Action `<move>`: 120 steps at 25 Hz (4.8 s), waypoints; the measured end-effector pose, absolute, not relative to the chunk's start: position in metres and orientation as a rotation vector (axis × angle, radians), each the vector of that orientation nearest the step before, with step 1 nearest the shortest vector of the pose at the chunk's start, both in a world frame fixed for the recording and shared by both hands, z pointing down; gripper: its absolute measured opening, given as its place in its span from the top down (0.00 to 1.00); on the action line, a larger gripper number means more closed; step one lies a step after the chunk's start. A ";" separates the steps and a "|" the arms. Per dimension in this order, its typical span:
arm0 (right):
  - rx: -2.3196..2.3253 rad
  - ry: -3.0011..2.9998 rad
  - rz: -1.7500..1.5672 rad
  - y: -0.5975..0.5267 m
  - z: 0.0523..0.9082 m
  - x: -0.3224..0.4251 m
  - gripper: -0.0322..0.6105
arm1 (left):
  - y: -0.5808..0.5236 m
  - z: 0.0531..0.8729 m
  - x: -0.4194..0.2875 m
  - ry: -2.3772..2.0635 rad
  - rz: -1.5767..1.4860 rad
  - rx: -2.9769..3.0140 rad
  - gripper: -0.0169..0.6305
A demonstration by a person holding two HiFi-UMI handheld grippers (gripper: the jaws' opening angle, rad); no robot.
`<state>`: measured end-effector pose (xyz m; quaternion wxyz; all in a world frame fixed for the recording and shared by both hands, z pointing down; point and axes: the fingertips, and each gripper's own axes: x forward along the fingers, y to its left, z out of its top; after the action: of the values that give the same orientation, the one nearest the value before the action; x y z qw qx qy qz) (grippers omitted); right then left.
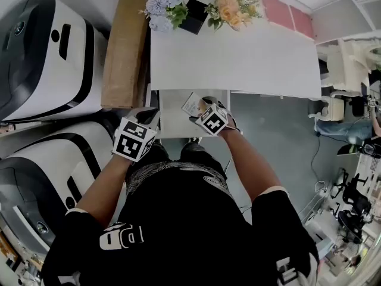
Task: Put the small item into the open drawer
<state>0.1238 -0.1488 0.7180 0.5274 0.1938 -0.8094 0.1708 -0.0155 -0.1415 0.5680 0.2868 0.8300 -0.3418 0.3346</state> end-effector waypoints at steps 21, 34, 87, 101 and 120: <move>0.165 -1.691 0.092 -0.164 0.847 0.124 0.32 | -0.126 0.581 -0.056 -1.085 0.868 2.026 0.95; 0.117 -1.658 0.050 -0.164 0.862 0.129 0.32 | -0.135 0.580 -0.052 -1.068 0.847 2.040 0.95; 1.485 -2.525 0.829 -0.102 0.433 0.101 0.94 | -0.148 0.445 -0.004 -0.777 0.628 2.580 0.95; 1.429 -2.583 0.660 -0.010 0.409 0.128 0.94 | -0.055 0.425 0.031 -0.828 0.610 2.587 0.95; 1.344 -2.653 0.658 0.082 0.416 0.134 0.94 | 0.061 0.433 0.027 -0.972 0.656 2.520 0.95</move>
<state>0.1344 0.0819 0.4156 0.0476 0.4407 -0.8700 0.2158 0.0270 0.0608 0.4334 0.1802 0.8919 -0.3439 0.2321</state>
